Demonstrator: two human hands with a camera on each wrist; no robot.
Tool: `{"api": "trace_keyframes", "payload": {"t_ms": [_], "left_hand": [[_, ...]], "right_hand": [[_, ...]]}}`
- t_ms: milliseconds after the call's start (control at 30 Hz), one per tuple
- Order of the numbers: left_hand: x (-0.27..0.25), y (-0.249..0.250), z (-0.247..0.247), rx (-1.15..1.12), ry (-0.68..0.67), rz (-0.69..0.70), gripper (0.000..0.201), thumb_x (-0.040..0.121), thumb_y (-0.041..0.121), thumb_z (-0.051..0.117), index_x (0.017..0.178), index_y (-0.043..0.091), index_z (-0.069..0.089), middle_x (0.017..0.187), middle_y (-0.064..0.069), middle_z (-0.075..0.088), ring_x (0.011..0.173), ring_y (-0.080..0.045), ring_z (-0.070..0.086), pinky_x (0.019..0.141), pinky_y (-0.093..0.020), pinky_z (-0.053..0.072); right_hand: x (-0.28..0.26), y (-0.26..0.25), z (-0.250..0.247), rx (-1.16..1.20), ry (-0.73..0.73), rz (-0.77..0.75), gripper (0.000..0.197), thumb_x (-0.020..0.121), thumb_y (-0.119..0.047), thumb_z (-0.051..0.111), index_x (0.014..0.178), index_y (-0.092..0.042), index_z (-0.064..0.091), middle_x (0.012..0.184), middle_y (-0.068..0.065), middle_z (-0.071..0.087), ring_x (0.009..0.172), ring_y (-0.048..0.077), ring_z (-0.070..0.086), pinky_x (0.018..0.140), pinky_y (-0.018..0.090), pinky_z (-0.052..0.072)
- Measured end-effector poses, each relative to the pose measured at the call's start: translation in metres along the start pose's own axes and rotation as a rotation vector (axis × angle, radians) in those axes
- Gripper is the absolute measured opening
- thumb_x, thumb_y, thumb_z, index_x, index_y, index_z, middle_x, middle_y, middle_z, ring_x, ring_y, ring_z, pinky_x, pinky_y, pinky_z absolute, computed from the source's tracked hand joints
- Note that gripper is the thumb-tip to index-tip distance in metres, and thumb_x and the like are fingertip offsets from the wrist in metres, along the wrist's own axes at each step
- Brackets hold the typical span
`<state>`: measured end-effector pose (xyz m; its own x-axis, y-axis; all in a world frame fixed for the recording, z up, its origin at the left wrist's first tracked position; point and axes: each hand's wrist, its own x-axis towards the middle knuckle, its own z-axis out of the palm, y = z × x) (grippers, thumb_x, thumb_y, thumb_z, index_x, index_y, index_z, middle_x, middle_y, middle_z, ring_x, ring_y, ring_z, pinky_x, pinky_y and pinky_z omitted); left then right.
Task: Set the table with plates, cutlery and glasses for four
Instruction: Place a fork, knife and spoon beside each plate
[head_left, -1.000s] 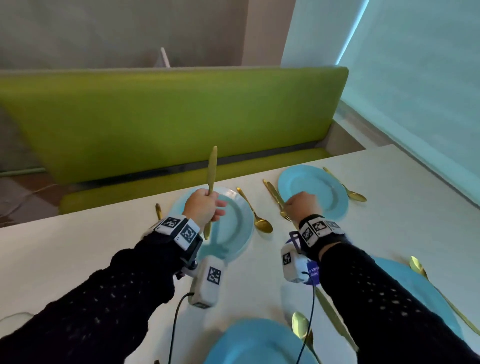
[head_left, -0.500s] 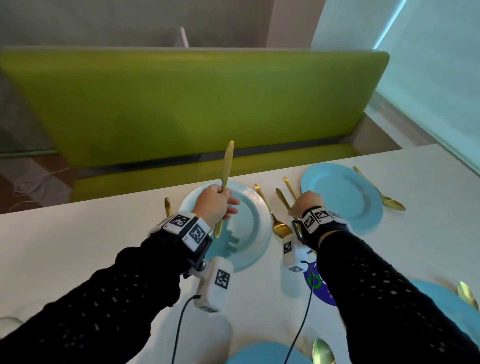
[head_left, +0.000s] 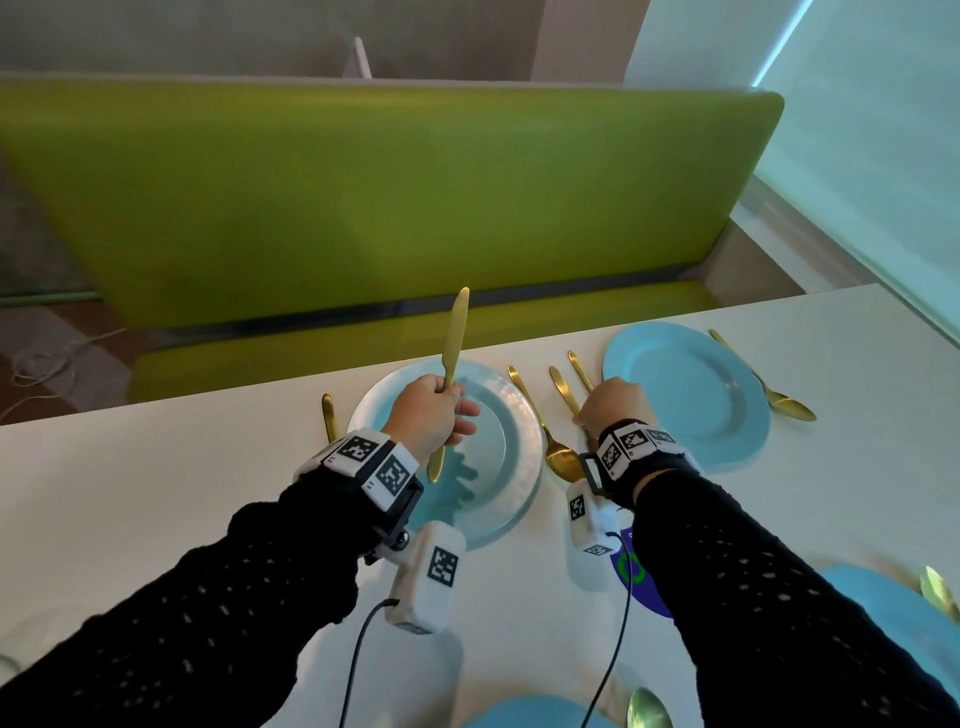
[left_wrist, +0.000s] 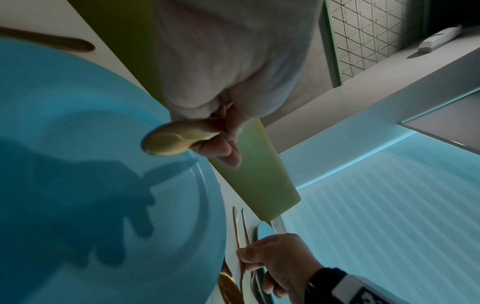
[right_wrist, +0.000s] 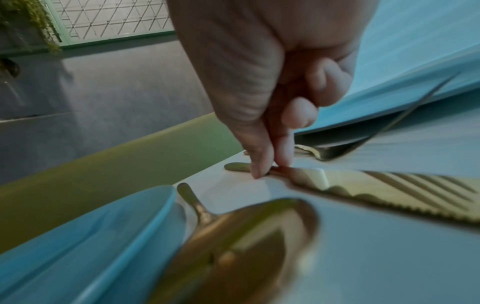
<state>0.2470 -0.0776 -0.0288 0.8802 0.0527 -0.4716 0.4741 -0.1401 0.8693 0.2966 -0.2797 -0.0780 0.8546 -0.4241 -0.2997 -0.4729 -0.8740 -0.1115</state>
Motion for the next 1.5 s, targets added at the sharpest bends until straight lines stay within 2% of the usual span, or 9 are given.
{"api": "trace_keyframes", "payload": {"t_ms": [133,233,433,567,1100,1267,1333,1400,1500], "left_hand": [[0.0,0.001,0.001,0.005,0.003,-0.004,0.018,0.101,0.019,0.037,0.107,0.01,0.052,0.083,-0.001,0.062,0.067,-0.013,0.057,0.065,-0.022,0.048],[0.0,0.001,0.001,0.01,0.002,-0.002,0.018,0.101,0.019,0.037,0.108,0.01,0.052,0.083,0.0,0.062,0.067,-0.012,0.057,0.064,-0.022,0.048],[-0.001,0.0,0.006,0.006,-0.006,0.005,0.018,0.101,0.019,0.038,0.107,0.01,0.052,0.081,0.0,0.062,0.065,-0.012,0.057,0.063,-0.022,0.048],[-0.002,-0.002,0.006,0.01,-0.009,0.009,0.017,0.101,0.02,0.038,0.106,0.012,0.052,0.082,0.001,0.063,0.067,-0.012,0.057,0.065,-0.022,0.049],[-0.005,-0.006,0.005,0.01,0.016,0.002,0.016,0.1,0.019,0.041,0.104,0.012,0.054,0.08,0.0,0.061,0.066,-0.013,0.056,0.065,-0.022,0.049],[-0.008,-0.012,0.006,-0.005,0.005,-0.002,0.013,0.094,0.017,0.054,0.095,0.007,0.063,0.067,-0.003,0.053,0.053,-0.013,0.049,0.049,-0.018,0.045],[-0.014,-0.012,0.007,-0.003,-0.028,-0.026,0.011,0.093,0.013,0.057,0.093,0.005,0.065,0.066,-0.005,0.054,0.053,-0.015,0.05,0.043,-0.016,0.046],[-0.025,-0.01,0.008,0.004,-0.101,-0.055,0.004,0.09,0.006,0.06,0.093,0.006,0.062,0.066,-0.009,0.056,0.053,-0.016,0.052,0.042,-0.015,0.047],[-0.046,-0.006,0.004,0.155,-0.232,-0.084,0.035,0.083,-0.001,0.064,0.113,0.013,0.051,0.071,-0.01,0.061,0.057,-0.015,0.055,0.044,-0.015,0.048]], "right_hand": [[-0.005,0.007,-0.001,0.0,0.049,-0.065,0.019,0.089,-0.018,0.056,0.098,-0.012,0.071,0.092,0.006,0.068,0.084,0.024,0.066,0.074,0.031,0.054],[-0.012,0.013,-0.001,-0.161,0.001,-0.146,0.025,0.094,-0.023,0.047,0.104,-0.013,0.068,0.087,0.003,0.059,0.077,0.021,0.057,0.07,0.029,0.049],[-0.024,0.019,-0.006,-0.326,-0.066,-0.254,0.037,0.099,-0.037,0.038,0.117,-0.013,0.059,0.111,0.007,0.062,0.102,0.023,0.061,0.086,0.033,0.051],[-0.021,0.017,-0.008,-0.33,-0.083,-0.272,0.038,0.099,-0.039,0.033,0.123,-0.019,0.055,0.116,0.007,0.061,0.107,0.023,0.059,0.088,0.035,0.049],[-0.022,0.013,-0.012,-0.313,-0.091,-0.292,0.038,0.1,-0.039,0.034,0.128,-0.021,0.052,0.119,0.008,0.06,0.109,0.024,0.058,0.086,0.036,0.049],[-0.057,0.002,-0.033,-0.15,-0.011,-0.391,0.043,0.095,-0.039,0.046,0.136,-0.025,0.042,0.121,0.009,0.059,0.11,0.028,0.058,0.086,0.037,0.048],[-0.08,-0.005,-0.035,-0.089,0.093,-0.562,0.041,0.092,-0.031,0.054,0.132,-0.024,0.05,0.116,0.01,0.06,0.105,0.03,0.059,0.082,0.037,0.049],[-0.105,-0.009,-0.032,-0.007,0.243,-0.782,0.039,0.077,-0.015,0.07,0.115,-0.021,0.065,0.098,0.011,0.064,0.085,0.032,0.066,0.064,0.037,0.053],[-0.13,-0.007,-0.026,-0.021,0.351,-0.965,0.04,0.045,-0.005,0.086,0.081,-0.02,0.076,0.068,0.004,0.063,0.053,0.023,0.063,0.033,0.025,0.046]]}}
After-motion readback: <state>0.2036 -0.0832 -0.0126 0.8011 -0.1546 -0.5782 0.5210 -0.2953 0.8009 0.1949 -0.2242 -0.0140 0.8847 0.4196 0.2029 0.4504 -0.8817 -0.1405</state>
